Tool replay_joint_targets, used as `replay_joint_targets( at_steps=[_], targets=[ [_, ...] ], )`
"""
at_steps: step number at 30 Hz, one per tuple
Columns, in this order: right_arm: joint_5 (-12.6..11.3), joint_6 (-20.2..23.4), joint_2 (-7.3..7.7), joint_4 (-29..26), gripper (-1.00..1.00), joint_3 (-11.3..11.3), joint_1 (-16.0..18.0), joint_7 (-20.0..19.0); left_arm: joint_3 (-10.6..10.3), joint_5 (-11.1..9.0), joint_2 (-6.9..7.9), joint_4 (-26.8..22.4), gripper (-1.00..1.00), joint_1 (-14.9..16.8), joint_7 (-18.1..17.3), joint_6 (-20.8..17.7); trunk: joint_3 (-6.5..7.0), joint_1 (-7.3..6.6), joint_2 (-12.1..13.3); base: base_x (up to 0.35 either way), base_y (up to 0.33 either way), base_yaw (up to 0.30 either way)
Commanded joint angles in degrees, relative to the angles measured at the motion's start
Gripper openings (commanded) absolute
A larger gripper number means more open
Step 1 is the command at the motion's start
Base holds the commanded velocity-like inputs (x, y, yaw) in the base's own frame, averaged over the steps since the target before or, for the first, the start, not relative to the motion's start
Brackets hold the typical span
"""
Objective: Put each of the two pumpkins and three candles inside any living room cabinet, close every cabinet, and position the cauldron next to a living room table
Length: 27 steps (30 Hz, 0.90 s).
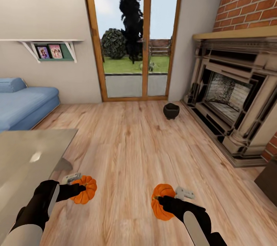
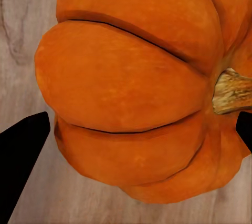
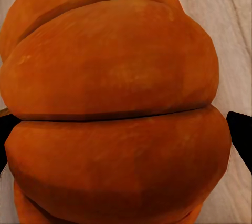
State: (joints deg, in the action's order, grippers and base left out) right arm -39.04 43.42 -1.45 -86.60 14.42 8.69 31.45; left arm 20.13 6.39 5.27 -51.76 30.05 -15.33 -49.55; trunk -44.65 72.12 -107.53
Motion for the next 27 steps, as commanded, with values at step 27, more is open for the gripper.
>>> replay_joint_targets(
  at_steps=[27],
  targets=[
    [-0.6, -0.1, -0.04, 0.1, -1.00, 0.0, 0.0, -0.1, 0.1, -0.2, 0.06, 0.0, -1.00, 0.0, -0.1, 0.2, 0.01, 0.00, 0.0, 0.254, 0.000, -0.237]
  ],
)
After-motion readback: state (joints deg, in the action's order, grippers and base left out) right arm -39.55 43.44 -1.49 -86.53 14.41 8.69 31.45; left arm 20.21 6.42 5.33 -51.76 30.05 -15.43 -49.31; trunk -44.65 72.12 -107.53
